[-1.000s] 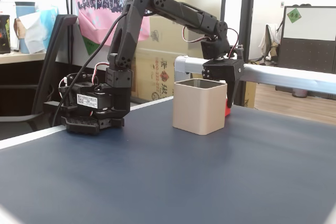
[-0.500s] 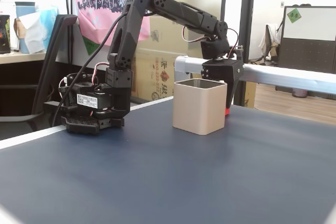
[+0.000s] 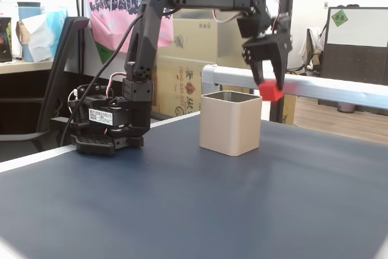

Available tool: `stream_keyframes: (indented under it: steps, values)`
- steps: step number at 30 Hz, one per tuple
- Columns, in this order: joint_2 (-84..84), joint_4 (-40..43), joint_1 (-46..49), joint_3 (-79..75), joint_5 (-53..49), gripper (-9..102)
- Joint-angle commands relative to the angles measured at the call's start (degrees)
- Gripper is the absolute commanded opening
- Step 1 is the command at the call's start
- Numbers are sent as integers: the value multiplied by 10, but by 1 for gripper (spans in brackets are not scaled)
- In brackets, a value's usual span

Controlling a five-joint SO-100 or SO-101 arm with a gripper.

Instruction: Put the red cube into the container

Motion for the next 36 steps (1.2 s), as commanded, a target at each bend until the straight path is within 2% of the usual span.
stream_keyframes:
  steps: [1,12,27,36]
  values:
    - [66,16,14,-30,-8,0]
    - [185,63,43,23,-8,0]
    - [389,75,87,242,-6,0]
    - [434,79,114,310,18,0]
